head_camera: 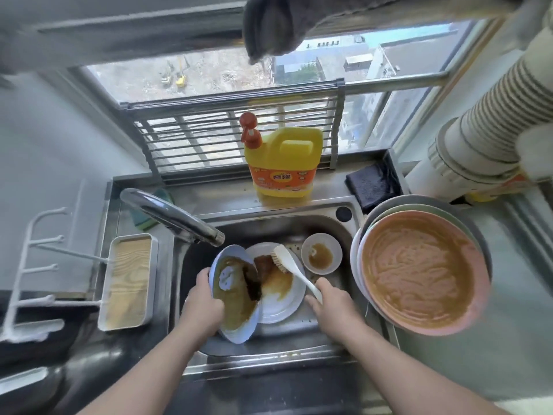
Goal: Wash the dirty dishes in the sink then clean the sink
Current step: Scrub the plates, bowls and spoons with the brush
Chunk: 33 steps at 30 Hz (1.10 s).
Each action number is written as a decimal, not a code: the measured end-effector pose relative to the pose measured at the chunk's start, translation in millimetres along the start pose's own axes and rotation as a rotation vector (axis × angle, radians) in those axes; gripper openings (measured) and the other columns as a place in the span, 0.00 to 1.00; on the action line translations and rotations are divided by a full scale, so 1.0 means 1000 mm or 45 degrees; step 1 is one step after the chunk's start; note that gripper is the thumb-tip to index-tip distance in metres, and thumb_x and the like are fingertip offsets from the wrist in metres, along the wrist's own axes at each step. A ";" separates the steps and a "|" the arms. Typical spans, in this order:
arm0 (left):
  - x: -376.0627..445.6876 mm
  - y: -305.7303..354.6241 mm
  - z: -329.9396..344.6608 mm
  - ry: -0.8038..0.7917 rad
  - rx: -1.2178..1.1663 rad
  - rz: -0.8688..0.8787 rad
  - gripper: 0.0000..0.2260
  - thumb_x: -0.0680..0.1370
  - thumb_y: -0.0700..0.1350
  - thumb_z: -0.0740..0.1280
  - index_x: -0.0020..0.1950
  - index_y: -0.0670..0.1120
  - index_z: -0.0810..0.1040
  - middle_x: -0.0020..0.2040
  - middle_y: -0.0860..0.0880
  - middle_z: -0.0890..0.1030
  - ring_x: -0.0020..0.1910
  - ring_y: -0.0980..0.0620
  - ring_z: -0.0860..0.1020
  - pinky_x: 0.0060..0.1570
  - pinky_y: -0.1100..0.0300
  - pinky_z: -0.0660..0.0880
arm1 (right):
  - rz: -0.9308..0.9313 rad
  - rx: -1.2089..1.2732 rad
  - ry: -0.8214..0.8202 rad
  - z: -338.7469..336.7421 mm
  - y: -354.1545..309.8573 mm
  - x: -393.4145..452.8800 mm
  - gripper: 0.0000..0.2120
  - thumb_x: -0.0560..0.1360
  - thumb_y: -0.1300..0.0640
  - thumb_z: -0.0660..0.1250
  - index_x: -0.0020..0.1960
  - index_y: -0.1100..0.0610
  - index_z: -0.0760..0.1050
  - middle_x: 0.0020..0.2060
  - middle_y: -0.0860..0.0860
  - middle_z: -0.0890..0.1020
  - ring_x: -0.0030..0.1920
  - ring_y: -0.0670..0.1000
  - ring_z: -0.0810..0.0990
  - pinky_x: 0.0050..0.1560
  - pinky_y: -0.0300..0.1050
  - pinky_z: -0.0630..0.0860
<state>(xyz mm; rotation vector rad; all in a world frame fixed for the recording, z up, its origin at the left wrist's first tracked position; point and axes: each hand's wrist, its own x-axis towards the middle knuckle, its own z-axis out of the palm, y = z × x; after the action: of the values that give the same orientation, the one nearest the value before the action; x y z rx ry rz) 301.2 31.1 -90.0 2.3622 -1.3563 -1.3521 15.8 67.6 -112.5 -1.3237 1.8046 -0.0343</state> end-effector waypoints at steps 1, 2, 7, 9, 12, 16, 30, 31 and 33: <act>-0.009 0.003 -0.001 0.034 0.114 0.080 0.32 0.71 0.42 0.61 0.73 0.63 0.61 0.53 0.50 0.78 0.48 0.48 0.79 0.43 0.51 0.78 | -0.009 0.016 0.020 -0.004 -0.003 -0.008 0.15 0.82 0.39 0.61 0.46 0.48 0.64 0.37 0.48 0.77 0.39 0.55 0.76 0.37 0.52 0.71; -0.018 0.006 -0.002 0.065 0.265 0.145 0.34 0.73 0.44 0.63 0.75 0.65 0.56 0.55 0.50 0.75 0.48 0.47 0.77 0.44 0.51 0.76 | -0.011 0.025 0.036 -0.007 -0.006 -0.015 0.14 0.82 0.37 0.60 0.49 0.48 0.65 0.37 0.48 0.78 0.39 0.55 0.77 0.36 0.52 0.71; -0.054 0.010 0.004 0.247 0.791 0.393 0.42 0.78 0.42 0.64 0.81 0.67 0.42 0.51 0.51 0.61 0.47 0.50 0.66 0.39 0.56 0.68 | 0.008 0.076 0.004 -0.019 -0.014 -0.040 0.09 0.81 0.36 0.59 0.54 0.40 0.70 0.40 0.45 0.81 0.42 0.51 0.79 0.41 0.50 0.74; -0.058 0.013 0.007 0.259 0.457 0.334 0.40 0.79 0.42 0.62 0.82 0.67 0.45 0.53 0.51 0.63 0.46 0.50 0.69 0.43 0.54 0.69 | 0.020 0.200 -0.036 -0.020 -0.018 -0.048 0.10 0.82 0.39 0.56 0.61 0.34 0.71 0.45 0.44 0.83 0.44 0.49 0.80 0.43 0.47 0.75; -0.059 0.025 0.009 0.290 -0.178 0.064 0.40 0.76 0.38 0.63 0.80 0.69 0.54 0.56 0.48 0.76 0.47 0.48 0.78 0.49 0.52 0.74 | -0.031 0.383 -0.082 -0.019 -0.029 -0.062 0.20 0.84 0.44 0.56 0.75 0.30 0.67 0.58 0.45 0.84 0.50 0.46 0.82 0.52 0.41 0.76; -0.069 0.043 0.019 0.082 -1.065 -0.261 0.24 0.79 0.35 0.65 0.62 0.66 0.74 0.53 0.48 0.85 0.50 0.37 0.85 0.45 0.35 0.83 | -0.190 0.337 -0.226 -0.003 -0.054 -0.081 0.19 0.85 0.45 0.58 0.75 0.31 0.70 0.72 0.38 0.77 0.71 0.38 0.73 0.69 0.27 0.62; -0.050 0.026 0.002 0.305 -1.187 -0.260 0.15 0.88 0.48 0.54 0.72 0.63 0.70 0.62 0.46 0.81 0.56 0.35 0.82 0.45 0.27 0.81 | -0.064 0.063 -0.197 0.005 -0.059 -0.096 0.10 0.81 0.41 0.53 0.56 0.25 0.68 0.49 0.44 0.84 0.51 0.46 0.82 0.56 0.47 0.78; -0.049 0.026 0.006 0.318 -1.140 -0.261 0.15 0.89 0.50 0.53 0.73 0.64 0.69 0.64 0.45 0.80 0.57 0.36 0.81 0.52 0.28 0.81 | -0.081 0.116 -0.228 0.016 -0.065 -0.106 0.10 0.78 0.38 0.53 0.54 0.22 0.67 0.50 0.42 0.84 0.51 0.42 0.82 0.56 0.43 0.77; -0.053 0.025 0.017 0.259 -1.132 -0.257 0.16 0.89 0.53 0.54 0.76 0.64 0.67 0.67 0.47 0.79 0.62 0.37 0.80 0.59 0.30 0.79 | -0.168 0.223 -0.177 0.028 -0.086 -0.103 0.11 0.76 0.36 0.53 0.56 0.22 0.67 0.52 0.41 0.84 0.50 0.43 0.81 0.57 0.41 0.76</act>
<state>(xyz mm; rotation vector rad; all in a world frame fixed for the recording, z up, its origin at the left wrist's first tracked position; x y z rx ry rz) 261.4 60.2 -54.3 1.9376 -0.3248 -1.3199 104.8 123.2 -24.7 -1.2850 1.5594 -0.1644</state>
